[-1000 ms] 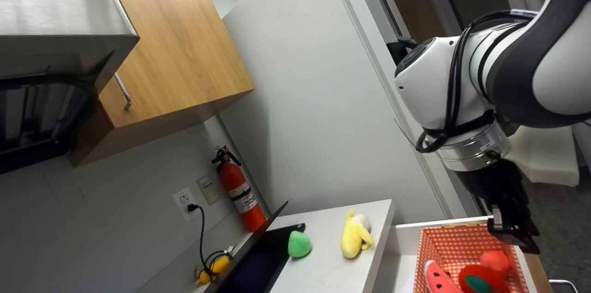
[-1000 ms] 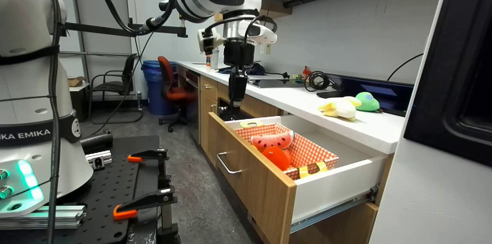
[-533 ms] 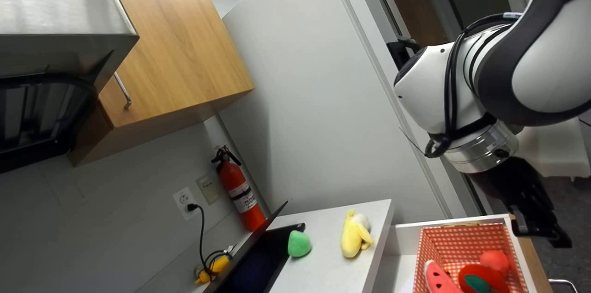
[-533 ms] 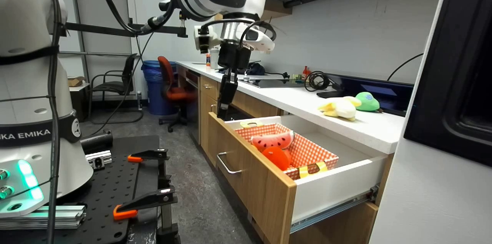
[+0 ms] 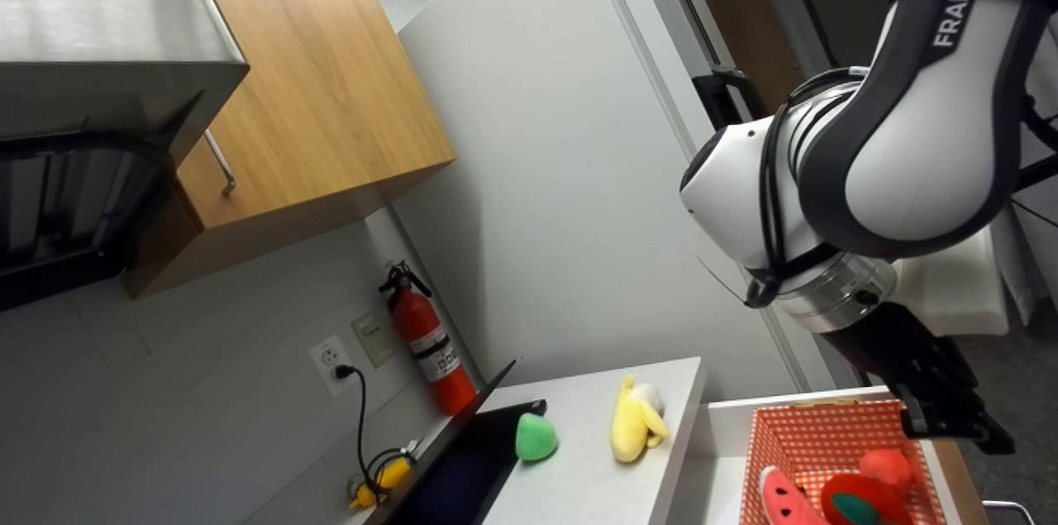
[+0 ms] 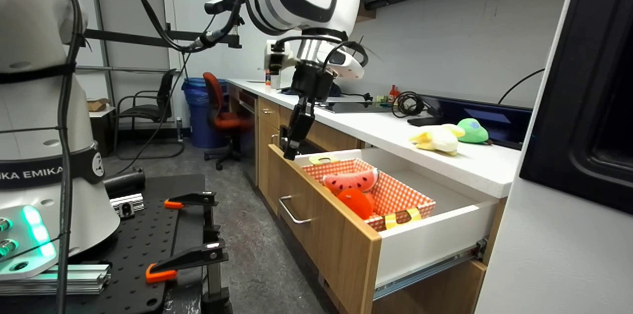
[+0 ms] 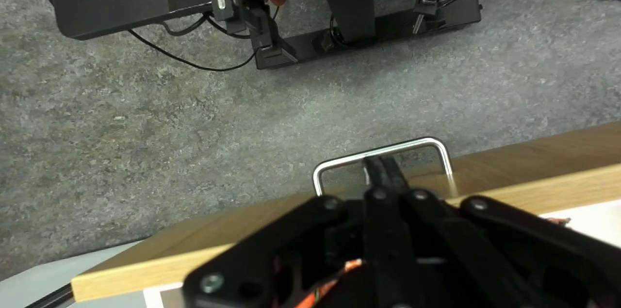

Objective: Open the top drawer, Pick up the watermelon plush toy from the countertop and put it in the basket. Pick up the banana plush toy from the basket in the drawer and put it on the countertop. Close the top drawer.

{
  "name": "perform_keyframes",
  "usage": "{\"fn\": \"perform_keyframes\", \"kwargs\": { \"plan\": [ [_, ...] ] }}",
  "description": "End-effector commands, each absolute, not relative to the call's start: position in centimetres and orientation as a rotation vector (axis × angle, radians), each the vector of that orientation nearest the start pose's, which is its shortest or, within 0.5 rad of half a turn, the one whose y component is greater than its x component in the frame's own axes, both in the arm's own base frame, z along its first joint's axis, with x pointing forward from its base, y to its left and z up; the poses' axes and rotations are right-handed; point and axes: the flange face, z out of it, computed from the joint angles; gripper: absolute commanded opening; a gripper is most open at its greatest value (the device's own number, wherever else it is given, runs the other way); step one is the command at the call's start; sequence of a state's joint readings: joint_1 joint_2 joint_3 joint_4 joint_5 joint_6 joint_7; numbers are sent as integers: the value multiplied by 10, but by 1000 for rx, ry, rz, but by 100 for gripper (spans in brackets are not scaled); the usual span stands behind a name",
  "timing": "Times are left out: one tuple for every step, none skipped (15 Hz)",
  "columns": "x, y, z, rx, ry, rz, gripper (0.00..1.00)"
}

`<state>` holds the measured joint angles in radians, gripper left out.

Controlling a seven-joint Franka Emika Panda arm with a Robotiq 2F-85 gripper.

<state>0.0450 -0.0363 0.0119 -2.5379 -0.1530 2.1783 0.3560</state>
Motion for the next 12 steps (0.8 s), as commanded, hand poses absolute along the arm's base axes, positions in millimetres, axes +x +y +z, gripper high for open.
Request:
{"fn": "perform_keyframes", "kwargs": {
  "plan": [
    [432, 16, 250, -3232, 315, 578, 0],
    [431, 15, 247, -3226, 320, 596, 0],
    [428, 15, 246, -3224, 325, 609, 0],
    [425, 14, 244, -3221, 328, 623, 0],
    [422, 13, 243, -3217, 333, 637, 0],
    [418, 12, 242, -3213, 340, 654, 0],
    [416, 11, 240, -3211, 344, 671, 0],
    [416, 10, 238, -3210, 349, 684, 0],
    [417, 10, 236, -3211, 352, 690, 0],
    [420, 9, 234, -3214, 351, 684, 0],
    [422, 9, 233, -3217, 355, 683, 0],
    [426, 9, 232, -3221, 354, 676, 0]
  ]
}}
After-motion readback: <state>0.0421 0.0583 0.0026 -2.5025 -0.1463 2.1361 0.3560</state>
